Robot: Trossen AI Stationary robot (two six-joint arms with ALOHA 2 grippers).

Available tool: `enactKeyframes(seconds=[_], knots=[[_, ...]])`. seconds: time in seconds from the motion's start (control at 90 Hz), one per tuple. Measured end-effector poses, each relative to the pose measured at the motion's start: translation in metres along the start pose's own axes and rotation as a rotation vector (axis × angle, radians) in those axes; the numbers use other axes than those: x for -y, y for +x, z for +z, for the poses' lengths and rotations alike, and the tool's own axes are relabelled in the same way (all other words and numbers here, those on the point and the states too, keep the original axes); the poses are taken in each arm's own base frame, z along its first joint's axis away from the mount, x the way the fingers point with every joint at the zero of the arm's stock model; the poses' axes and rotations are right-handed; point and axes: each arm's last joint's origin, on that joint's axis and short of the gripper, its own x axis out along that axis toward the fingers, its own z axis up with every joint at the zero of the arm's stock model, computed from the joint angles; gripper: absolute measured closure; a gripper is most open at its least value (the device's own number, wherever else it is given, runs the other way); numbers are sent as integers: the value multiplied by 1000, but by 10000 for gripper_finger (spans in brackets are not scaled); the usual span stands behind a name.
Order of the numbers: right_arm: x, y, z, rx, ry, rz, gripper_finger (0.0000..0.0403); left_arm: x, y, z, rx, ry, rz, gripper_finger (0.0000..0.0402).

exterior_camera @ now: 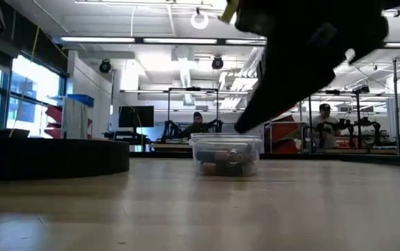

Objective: Insert battery
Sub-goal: Insert the black battery into the black clock

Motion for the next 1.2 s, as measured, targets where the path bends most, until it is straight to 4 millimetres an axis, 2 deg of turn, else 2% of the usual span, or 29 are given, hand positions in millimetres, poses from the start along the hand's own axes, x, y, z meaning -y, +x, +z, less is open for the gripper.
enactKeyframes(seconds=[0.144,0.3,0.533,0.678,0.778,0.889,1.011,1.2], knots=[[12,4,-6,-49,18,-142,402,-2,1,1,2,6,23,402],[33,10,-2,-66,-13,-252,402,-12,2,2,-7,-1,109,402],[84,25,13,-111,-62,-339,402,-36,1,7,-27,-29,333,402],[118,33,21,-143,-115,-388,402,-54,0,11,-174,-103,518,402],[134,35,25,-164,-138,-380,402,-54,0,16,-313,-76,520,402],[141,36,29,-171,-154,-350,402,-49,-2,23,-428,-37,483,402],[141,36,30,-166,-149,-331,402,-42,-3,35,-429,27,427,394],[127,36,30,-152,-102,-193,402,-44,10,48,-377,112,408,345]])
